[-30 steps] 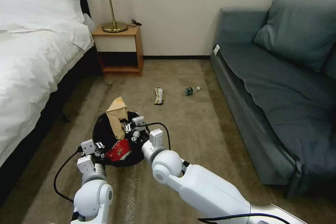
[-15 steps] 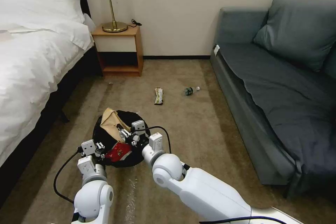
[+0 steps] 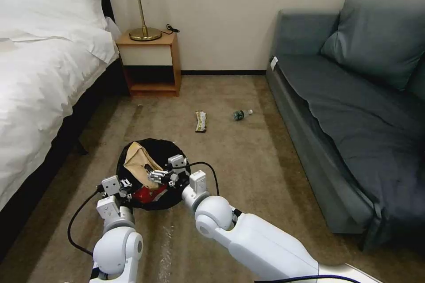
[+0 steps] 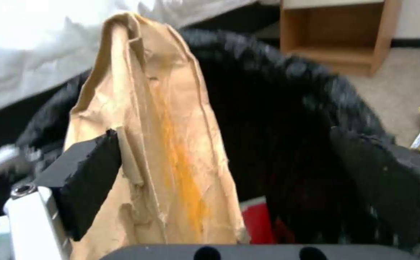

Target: Pick up the trash bin, then pick up the garbage on the floor and place it into the trash bin.

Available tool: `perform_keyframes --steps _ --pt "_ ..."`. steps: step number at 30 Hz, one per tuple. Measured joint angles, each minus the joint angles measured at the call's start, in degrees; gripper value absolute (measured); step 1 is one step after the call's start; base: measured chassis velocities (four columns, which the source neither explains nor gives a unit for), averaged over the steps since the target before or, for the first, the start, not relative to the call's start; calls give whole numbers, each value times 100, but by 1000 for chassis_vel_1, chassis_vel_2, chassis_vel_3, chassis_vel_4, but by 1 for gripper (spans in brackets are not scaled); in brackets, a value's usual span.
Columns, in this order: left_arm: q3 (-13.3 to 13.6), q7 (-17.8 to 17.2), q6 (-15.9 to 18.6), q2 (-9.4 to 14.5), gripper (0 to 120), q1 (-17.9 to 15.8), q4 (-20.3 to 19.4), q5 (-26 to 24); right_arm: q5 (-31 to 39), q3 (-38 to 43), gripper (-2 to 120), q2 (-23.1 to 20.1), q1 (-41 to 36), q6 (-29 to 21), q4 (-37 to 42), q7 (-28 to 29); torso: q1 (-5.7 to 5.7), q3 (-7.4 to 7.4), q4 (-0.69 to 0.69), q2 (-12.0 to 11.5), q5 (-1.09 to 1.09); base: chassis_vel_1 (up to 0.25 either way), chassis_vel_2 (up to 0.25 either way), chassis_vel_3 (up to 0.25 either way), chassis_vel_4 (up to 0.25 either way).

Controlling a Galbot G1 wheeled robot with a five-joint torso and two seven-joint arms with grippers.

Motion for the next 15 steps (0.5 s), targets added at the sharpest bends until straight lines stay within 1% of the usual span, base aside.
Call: perform_keyframes --steps 1,2,5,6,7,8,10,11,12,13,14,15 --pt "-4 -2 4 5 3 0 -12 0 159 -66 100 -51 89 -74 14 1 0 0 0 0 0 0 0 0 0" --pt "-4 -2 4 5 3 0 -12 0 159 -66 100 -51 89 -74 14 1 0 0 0 0 0 0 0 0 0" --pt "-14 -2 11 9 3 25 -76 -2 662 -464 100 -230 585 -313 7 29 0 0 0 0 0 0 0 0 0" --pt "-14 -2 11 9 3 25 -76 -2 662 -464 100 -230 585 -313 7 29 0 0 0 0 0 0 0 0 0" --pt "-14 -2 12 9 3 36 -93 -3 883 -649 100 -278 831 -443 9 36 0 0 0 0 0 0 0 0 0" --pt "-14 -2 12 9 3 36 -93 -3 883 -649 100 -278 831 -443 9 36 0 0 0 0 0 0 0 0 0" --pt "-16 -2 12 5 3 45 -108 -6 1215 -1023 100 -296 1398 -625 -9 51 0 0 0 0 0 0 0 0 0" --pt "-16 -2 12 5 3 45 -108 -6 1215 -1023 100 -296 1398 -625 -9 51 0 0 0 0 0 0 0 0 0" --pt "-19 -2 12 5 3 48 -111 -13 1443 -1277 100 -285 1795 -711 -31 96 0 1 0 0 0 0 0 0 0" --pt "-23 -3 13 6 3 48 -112 -20 1563 -1425 100 -276 2018 -754 -33 139 0 0 0 0 0 0 0 0 0" --pt "-23 -3 13 6 3 48 -112 -20 1563 -1425 100 -276 2018 -754 -33 139 0 0 0 0 0 0 0 0 0" --pt "-50 -3 13 14 3 48 -112 -40 1806 -1781 100 -263 2451 -817 -8 258 0 0 1 0 -1 0 0 0 0"
